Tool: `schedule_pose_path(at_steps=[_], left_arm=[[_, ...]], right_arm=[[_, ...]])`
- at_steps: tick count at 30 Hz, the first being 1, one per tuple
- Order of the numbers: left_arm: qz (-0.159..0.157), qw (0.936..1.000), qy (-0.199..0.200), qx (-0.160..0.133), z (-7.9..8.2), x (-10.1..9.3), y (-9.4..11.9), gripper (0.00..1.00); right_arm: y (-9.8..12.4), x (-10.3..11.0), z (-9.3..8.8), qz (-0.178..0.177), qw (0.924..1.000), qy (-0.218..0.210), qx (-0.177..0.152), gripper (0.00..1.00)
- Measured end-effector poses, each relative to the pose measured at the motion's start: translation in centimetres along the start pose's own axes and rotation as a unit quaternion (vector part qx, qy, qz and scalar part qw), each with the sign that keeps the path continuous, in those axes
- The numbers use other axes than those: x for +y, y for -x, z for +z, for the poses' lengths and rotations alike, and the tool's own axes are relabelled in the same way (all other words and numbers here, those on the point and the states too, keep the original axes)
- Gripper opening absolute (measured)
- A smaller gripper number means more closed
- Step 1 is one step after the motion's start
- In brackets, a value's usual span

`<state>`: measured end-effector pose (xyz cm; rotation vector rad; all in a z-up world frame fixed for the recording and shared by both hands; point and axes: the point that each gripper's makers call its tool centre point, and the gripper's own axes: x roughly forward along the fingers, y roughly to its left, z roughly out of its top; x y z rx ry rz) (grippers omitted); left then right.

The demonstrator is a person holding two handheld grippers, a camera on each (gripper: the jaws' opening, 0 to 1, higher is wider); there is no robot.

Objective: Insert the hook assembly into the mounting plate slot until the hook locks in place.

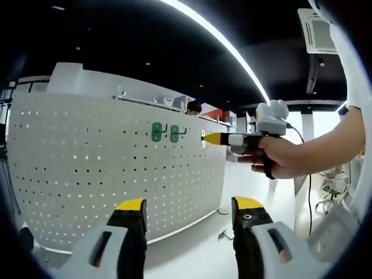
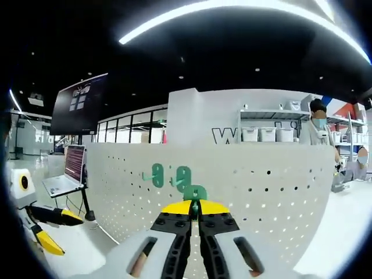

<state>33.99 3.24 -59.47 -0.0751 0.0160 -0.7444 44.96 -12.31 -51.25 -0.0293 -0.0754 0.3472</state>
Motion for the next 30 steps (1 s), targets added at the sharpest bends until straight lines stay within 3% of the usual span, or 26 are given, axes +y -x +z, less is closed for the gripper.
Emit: schedule_pose_path(at_steps=[11,30], left_arm=[[0.0,1.0,0.002,0.002,-0.1,-0.1,0.2,0.6],[0.007,0.9999,0.001,0.012,-0.5,0.1,0.9,0.59]], right_arm=[[-2.1,-1.5,1.6,-0.026,0.9993,0.011,-0.023,0.01],[-4.0,-2.5,1.3,-0.038,0.9988,0.017,-0.024,0.01]])
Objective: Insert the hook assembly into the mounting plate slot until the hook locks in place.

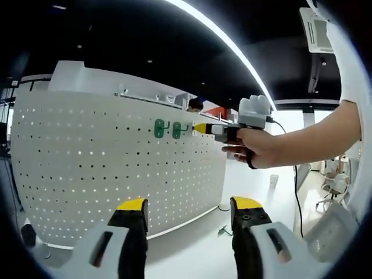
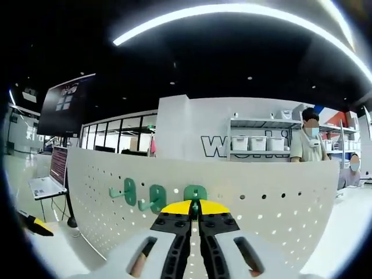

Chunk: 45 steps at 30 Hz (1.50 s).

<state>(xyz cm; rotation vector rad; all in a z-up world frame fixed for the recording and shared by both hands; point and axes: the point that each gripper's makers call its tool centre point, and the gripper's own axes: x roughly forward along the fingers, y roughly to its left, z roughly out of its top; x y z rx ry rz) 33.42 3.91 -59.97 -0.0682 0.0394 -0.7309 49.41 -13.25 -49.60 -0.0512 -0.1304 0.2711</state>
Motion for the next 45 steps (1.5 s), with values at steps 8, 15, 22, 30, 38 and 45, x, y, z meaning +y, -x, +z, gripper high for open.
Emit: schedule_pose_path(at_steps=[8,15,22,30,38,45], left_arm=[[0.004,1.0,0.002,0.004,-0.2,0.3,0.2,0.59],[0.003,1.0,0.003,0.006,-0.4,0.4,0.3,0.58],[0.004,0.9999,0.004,0.009,-0.6,0.5,0.4,0.58],[0.01,0.9999,0.007,0.008,-0.4,1.2,1.0,0.57],[0.015,0.9998,0.013,0.008,-0.8,1.3,1.3,0.57],[0.014,0.9998,0.014,0.007,-0.7,1.2,1.1,0.57]], right_arm=[[-0.4,-0.1,-0.6,-0.001,1.0,-0.006,0.006,0.01],[-0.7,0.0,-0.5,-0.008,0.9999,-0.005,0.006,0.01],[-0.9,0.0,-0.6,-0.049,0.9986,-0.008,0.018,0.01],[-1.1,-0.1,-0.7,-0.083,0.9959,-0.031,0.021,0.01],[-0.8,-0.1,-0.8,-0.077,0.9965,-0.025,0.021,0.02],[-0.6,-0.1,-1.1,-0.054,0.998,-0.007,0.033,0.1]])
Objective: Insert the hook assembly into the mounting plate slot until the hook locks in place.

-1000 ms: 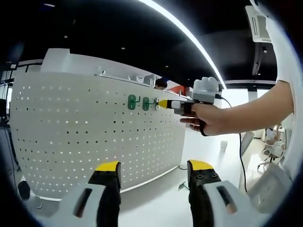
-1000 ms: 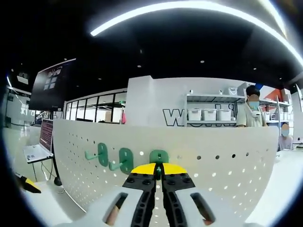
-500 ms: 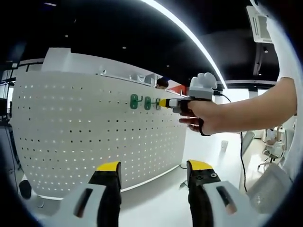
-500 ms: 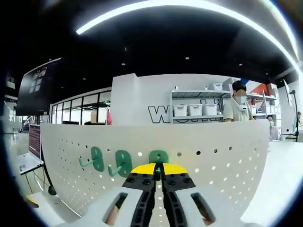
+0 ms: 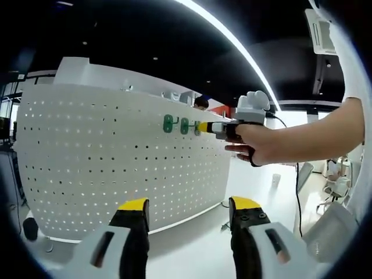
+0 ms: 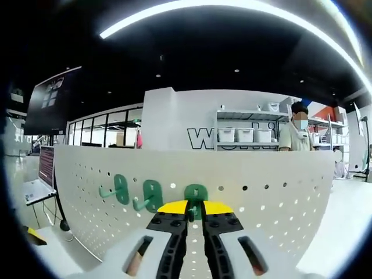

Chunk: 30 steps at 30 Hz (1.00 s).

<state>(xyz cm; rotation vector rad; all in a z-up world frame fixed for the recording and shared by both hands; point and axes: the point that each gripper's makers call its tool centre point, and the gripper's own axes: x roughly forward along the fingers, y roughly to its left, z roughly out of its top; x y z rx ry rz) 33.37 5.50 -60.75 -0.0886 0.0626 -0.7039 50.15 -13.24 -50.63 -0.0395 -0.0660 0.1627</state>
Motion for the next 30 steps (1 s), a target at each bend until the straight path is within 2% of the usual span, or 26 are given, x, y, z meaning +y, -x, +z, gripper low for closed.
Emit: schedule_pose_path(at_steps=[10,20,24,30], left_arm=[[0.004,1.0,0.004,-0.001,0.0,0.3,0.2,0.58],[0.001,1.0,0.006,-0.002,0.0,0.1,0.1,0.59],[0.001,1.0,0.006,-0.002,0.0,0.1,0.0,0.59],[0.002,1.0,0.005,-0.002,0.0,0.1,0.1,0.59]], right_arm=[[0.7,0.5,-1.2,0.036,0.9993,0.006,0.011,0.26],[1.1,1.6,-2.1,0.07,0.9974,-0.007,0.014,0.52],[1.2,1.9,-2.4,0.071,0.9973,-0.008,0.015,0.58],[1.3,2.0,-2.1,0.075,0.9971,-0.011,0.011,0.57]])
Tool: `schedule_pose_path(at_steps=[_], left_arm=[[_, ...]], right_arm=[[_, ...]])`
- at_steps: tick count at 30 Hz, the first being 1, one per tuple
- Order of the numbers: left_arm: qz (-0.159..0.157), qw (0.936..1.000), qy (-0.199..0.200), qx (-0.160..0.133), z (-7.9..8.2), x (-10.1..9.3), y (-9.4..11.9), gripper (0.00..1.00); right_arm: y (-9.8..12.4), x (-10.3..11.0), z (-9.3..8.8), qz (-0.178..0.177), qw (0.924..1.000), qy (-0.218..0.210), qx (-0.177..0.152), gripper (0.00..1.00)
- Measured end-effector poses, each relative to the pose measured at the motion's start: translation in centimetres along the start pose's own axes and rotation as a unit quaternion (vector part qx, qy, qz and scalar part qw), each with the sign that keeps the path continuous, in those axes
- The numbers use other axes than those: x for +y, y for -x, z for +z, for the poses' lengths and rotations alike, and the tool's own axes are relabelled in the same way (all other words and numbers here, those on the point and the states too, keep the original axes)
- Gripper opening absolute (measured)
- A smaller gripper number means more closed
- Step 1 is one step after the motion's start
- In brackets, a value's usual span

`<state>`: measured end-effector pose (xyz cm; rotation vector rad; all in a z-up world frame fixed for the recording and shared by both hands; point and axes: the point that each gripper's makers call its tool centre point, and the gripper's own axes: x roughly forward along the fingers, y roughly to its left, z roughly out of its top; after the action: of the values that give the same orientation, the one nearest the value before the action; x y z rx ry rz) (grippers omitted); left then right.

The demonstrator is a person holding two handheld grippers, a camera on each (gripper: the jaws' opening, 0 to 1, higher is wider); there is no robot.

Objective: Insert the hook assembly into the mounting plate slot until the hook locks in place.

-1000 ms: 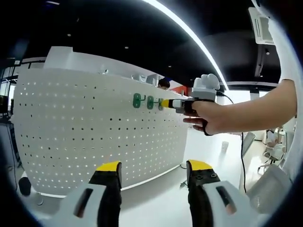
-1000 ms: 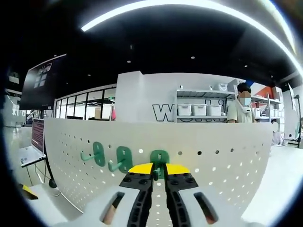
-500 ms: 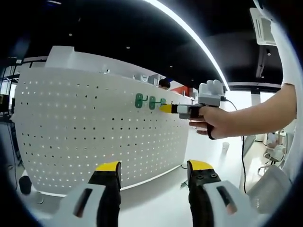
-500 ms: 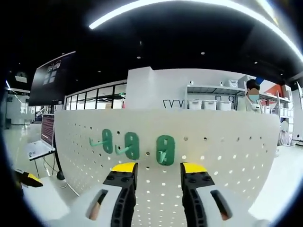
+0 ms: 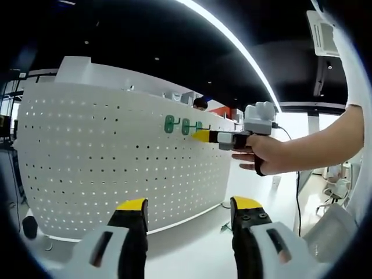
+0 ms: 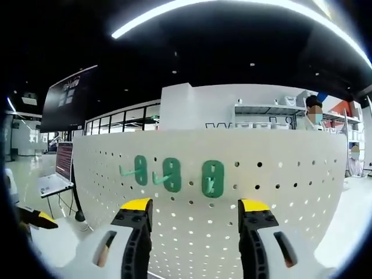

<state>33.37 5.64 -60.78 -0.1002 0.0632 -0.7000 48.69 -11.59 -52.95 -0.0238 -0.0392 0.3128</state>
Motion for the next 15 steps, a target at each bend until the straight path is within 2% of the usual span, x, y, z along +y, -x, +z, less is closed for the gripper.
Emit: schedule_pose_path(at_steps=[4,7,15], left_arm=[[0.001,1.0,-0.001,0.0,0.1,0.1,0.0,0.59],[0.001,1.0,0.0,-0.001,0.1,0.1,0.0,0.59],[-0.003,1.0,-0.001,-0.001,0.1,-0.2,-0.2,0.59]], right_arm=[[0.3,0.0,0.3,0.011,0.9998,-0.009,-0.01,0.56],[0.6,0.2,0.4,0.032,0.9989,-0.029,-0.018,0.55],[1.1,0.4,0.4,0.052,0.9969,-0.055,-0.021,0.55]])
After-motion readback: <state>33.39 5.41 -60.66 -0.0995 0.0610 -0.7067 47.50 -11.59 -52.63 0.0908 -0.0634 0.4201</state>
